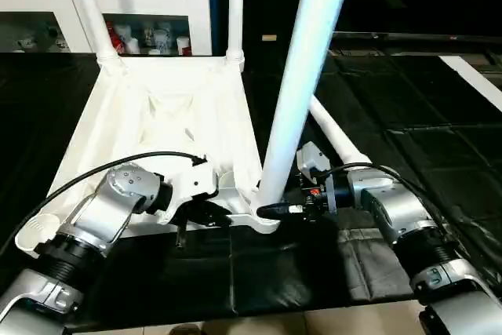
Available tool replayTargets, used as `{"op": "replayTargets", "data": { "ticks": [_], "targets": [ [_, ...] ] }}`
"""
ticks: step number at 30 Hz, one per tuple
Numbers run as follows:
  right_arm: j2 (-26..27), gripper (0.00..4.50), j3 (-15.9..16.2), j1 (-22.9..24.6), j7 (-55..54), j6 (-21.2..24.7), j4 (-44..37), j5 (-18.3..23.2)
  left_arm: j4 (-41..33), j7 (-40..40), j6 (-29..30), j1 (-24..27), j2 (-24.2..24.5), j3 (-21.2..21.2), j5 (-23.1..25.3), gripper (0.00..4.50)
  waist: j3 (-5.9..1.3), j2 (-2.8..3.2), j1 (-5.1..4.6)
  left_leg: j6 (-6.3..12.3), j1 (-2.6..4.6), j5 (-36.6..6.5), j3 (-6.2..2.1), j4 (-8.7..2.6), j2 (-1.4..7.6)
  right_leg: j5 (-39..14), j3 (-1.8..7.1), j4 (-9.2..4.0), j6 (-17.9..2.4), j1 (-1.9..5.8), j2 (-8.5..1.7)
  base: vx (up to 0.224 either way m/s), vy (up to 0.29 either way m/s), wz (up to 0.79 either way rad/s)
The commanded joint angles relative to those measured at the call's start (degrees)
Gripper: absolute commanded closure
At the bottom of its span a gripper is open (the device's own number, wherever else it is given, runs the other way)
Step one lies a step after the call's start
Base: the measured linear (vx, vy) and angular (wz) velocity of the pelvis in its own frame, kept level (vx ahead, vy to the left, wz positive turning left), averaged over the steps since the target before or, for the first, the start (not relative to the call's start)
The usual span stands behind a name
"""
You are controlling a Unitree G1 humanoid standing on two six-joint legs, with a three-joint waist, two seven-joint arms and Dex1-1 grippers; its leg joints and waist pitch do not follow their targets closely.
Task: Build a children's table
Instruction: Rotate leg to tighten
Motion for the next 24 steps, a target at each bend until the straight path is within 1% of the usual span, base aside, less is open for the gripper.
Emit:
{"op": "replayTargets", "data": {
  "ticks": [1, 2, 3, 4, 5, 6, 7, 8, 9, 10, 11, 12, 13, 14, 15, 16, 18, 19, 21, 22, 23, 24],
  "targets": [
    [2.47, 1.92, 0.77, 0.59, -4.43, 1.62, -1.23, -0.35, -3.05, 5.72, 4.30, -1.66, -3.39, 2.69, -2.42, 4.50, -4.02, 0.46, -0.56, -0.44, 0.80, -14.38, -0.39, -4.14, 1.82, -19.05, 3.29, -4.47, -10.03, 2.58, -4.09, 0.000, 0.000, 0.00],
    [4.12, 1.92, 0.09, 0.40, -8.65, 1.97, -0.48, -0.86, -3.82, 8.49, 6.66, -1.82, -4.98, 3.89, -2.82, 4.50, -3.94, 0.34, -0.98, -0.91, 0.53, -14.50, -0.48, -4.17, 1.62, -20.50, 3.16, -4.64, -9.56, 2.73, -4.16, 0.000, 0.000, 0.00],
    [5.86, 1.93, -0.75, -0.19, -12.41, 2.32, 0.82, -1.08, -4.41, 11.18, 8.34, -1.89, -6.55, 4.81, -2.84, 4.50, -3.97, 0.36, -1.07, -1.03, 0.56, -14.56, -0.52, -4.14, 1.57, -21.23, 3.11, -4.69, -9.34, 2.68, -4.20, 0.000, 0.000, 0.00],
    [6.89, 1.94, -1.25, -0.56, -14.56, 2.55, 1.62, -1.17, -4.77, 12.74, 9.33, -1.92, -7.48, 5.33, -2.81, 4.50, -3.95, 0.20, -1.52, -1.27, 0.35, -14.42, -0.58, -4.07, 1.37, -22.43, 3.02, -4.88, -8.91, 2.83, -4.32, 0.000, 0.000, 0.00],
    [7.76, 1.94, -1.78, -0.96, -16.28, 2.80, 2.43, -1.12, -5.03, 14.07, 10.25, -1.94, -8.31, 5.72, -2.72, 4.50, -4.00, -0.10, -1.80, -1.13, 0.10, -14.13, -0.62, -4.06, 1.26, -23.12, 2.90, -5.00, -8.37, 3.06, -4.30, 0.000, 0.000, 0.00],
    [8.89, 1.94, -2.55, -1.51, -18.45, 2.99, 3.46, -1.06, -5.42, 15.45, 11.53, -1.93, -9.32, 6.17, -2.69, 4.50, -4.01, -0.02, -2.25, -0.93, -0.23, -13.48, -0.74, -4.08, 1.20, -23.87, 2.80, -4.99, -7.53, 3.20, -4.27, 0.000, 0.000, 0.00],
    [10.14, 1.94, -3.27, -2.34, -20.86, 3.00, 4.81, -1.02, -5.57, 17.30, 12.52, -1.98, -10.51, 6.58, -2.36, 4.50, -4.02, 0.02, -2.61, -0.59, -0.20, -13.46, -0.73, -4.01, 1.15, -24.44, 2.77, -5.23, -7.08, 3.07, -4.21, 0.000, 0.000, 0.00],
    [12.96, 1.94, -4.87, -4.41, -26.53, 3.14, 8.09, -1.00, -5.84, 21.27, 14.50, -2.12, -13.04, 7.29, -1.48, 4.50, -4.06, 0.00, -2.98, -0.70, -0.13, -13.39, -0.64, -3.93, 1.21, -23.98, 2.89, -5.07, -7.42, 2.92, -4.21, 0.000, 0.000, 0.00],
    [14.16, 1.94, -5.55, -5.30, -29.10, 3.38, 9.38, -1.07, -5.99, 22.99, 15.37, -2.19, -14.10, 7.51, -1.04, 4.50, -4.08, -0.02, -3.61, -0.83, -0.06, -13.17, -0.66, -3.76, 1.09, -24.08, 2.81, -5.22, -7.91, 2.86, -4.22, 0.000, 0.000, 0.00],
    [15.82, 1.94, -6.63, -6.93, -32.95, 4.08, 11.73, -0.98, -5.96, 25.85, 16.23, -2.41, -15.86, 7.90, -0.21, 4.50, -4.24, -0.01, -3.99, -0.61, -0.38, -11.50, -0.68, -3.71, 1.03, -21.90, 2.88, -4.93, -8.37, 3.10, -4.13, 0.000, 0.000, 0.00],
    [16.37, 1.94, -7.07, -7.56, -34.26, 4.35, 12.67, -0.86, -5.83, 27.01, 16.44, -2.54, -16.60, 8.09, 0.10, 4.50, -4.21, -0.91, -4.30, -0.26, -0.56, -10.96, -0.61, -3.75, 1.05, -21.23, 2.82, -4.93, -8.29, 3.09, -3.96, 0.000, 0.000, 0.00],
    [17.04, 1.94, -7.29, -8.45, -36.11, 4.22, 13.94, -1.31, -6.09, 28.03, 17.12, -2.65, -17.55, 8.06, 0.31, 4.50, -4.31, -0.35, -4.13, 0.31, -0.31, -10.22, -0.58, -3.61, 1.00, -19.91, 2.86, -4.74, -8.66, 3.03, -4.05, 0.000, 0.000, 0.00],
    [17.58, 1.94, -7.08, -9.24, -37.47, 3.72, 15.05, -2.15, -6.23, 29.05, 17.51, -2.81, -18.42, 7.91, 0.60, 4.50, -4.40, -0.27, -4.18, 0.68, -0.29, -9.74, -0.47, -3.50, 1.06, -18.43, 2.96, -4.57, -9.09, 2.98, -4.02, 0.000, 0.000, 0.00],
    [17.99, 1.94, -6.56, -9.80, -38.11, 2.99, 15.87, -3.22, -6.15, 30.27, 17.45, -3.05, -19.08, 7.76, 1.02, 4.50, -4.54, -0.41, -4.12, 1.57, -0.37, -7.93, -0.39, -3.47, 1.04, -14.39, 3.01, -4.12, -10.29, 3.11, -3.88, 0.000, 0.000, 0.00],
    [18.23, 1.94, -6.43, -10.01, -38.16, 2.78, 16.20, -3.55, -6.15, 30.72, 17.58, -3.17, -19.32, 7.69, 1.09, 4.50, -4.53, -0.31, -4.09, 1.88, -0.33, -7.60, -0.28, -3.44, 1.08, -13.30, 3.07, -4.09, -10.59, 3.01, -3.87, 0.000, 0.000, 0.00],
    [18.29, 1.94, -6.46, -10.04, -38.10, 2.78, 16.27, -3.57, -6.21, 30.82, 17.65, -3.19, -19.33, 7.64, 1.10, 4.50, -4.52, -0.29, -4.01, 2.39, -0.28, -7.06, -0.24, -3.37, 1.11, -11.65, 3.11, -3.96, -11.09, 3.07, -3.88, 0.000, 0.000, 0.00],
    [18.43, 1.94, -6.47, -10.09, -37.82, 2.66, 16.53, -3.77, -6.51, 31.19, 17.84, -3.23, -19.21, 7.43, 1.16, 4.50, -4.50, -0.29, -3.95, 2.86, -0.32, -6.61, -0.19, -3.37, 1.15, -10.07, 3.10, -3.78, -11.65, 3.17, -3.86, 0.000, 0.000, 0.00],
    [18.32, 1.94, -6.51, -9.96, -37.72, 2.75, 16.48, -3.77, -6.46, 31.03, 17.83, -3.15, -18.98, 7.42, 1.10, 4.50, -4.48, -0.31, -3.98, 3.00, -0.37, -6.55, -0.19, -3.39, 1.15, -9.96, 3.08, -3.73, -11.75, 3.25, -3.85, 0.000, 0.000, 0.00],
    [18.53, 1.94, -7.70, -10.14, -37.69, 2.62, 17.40, -3.39, -6.67, 31.03, 18.00, -2.82, -18.49, 7.27, 1.67, 4.50, -4.39, -0.36, -3.99, 2.94, -0.26, -7.35, -0.17, -3.41, 1.17, -11.35, 3.10, -3.91, -11.61, 3.18, -3.97, 0.000, 0.000, 0.00],
    [18.60, 1.38, -8.16, -10.23, -37.65, 2.63, 17.71, -3.15, -6.72, 31.04, 17.98, -2.73, -18.32, 7.17, 1.93, 4.50, -4.32, -0.33, -4.01, 2.73, -0.21, -7.94, -0.19, -3.46, 1.20, -12.53, 3.10, -4.05, -11.38, 3.15, -4.00, 0.000, 0.000, 0.00],
    [18.45, 1.24, -8.61, -10.24, -37.42, 2.61, 17.93, -2.57, -6.59, 31.18, 17.92, -2.61, -18.01, 7.09, 2.21, 4.50, -4.29, -0.23, -4.12, 2.47, -0.22, -8.50, -0.22, -3.48, 1.18, -13.53, 3.07, -4.15, -11.07, 3.15, -3.96, 0.000, 0.000, 0.00],
    [18.41, 1.24, -8.71, -10.21, -37.35, 2.66, 17.94, -2.38, -6.57, 31.23, 17.90, -2.57, -17.94, 7.10, 2.24, 4.50, -4.26, -0.06, -4.08, 2.33, -0.16, -8.79, -0.23, -3.48, 1.19, -13.95, 3.09, -4.19, -11.00, 3.11, -3.99, 0.000, 0.000, 0.00]
  ]
}}
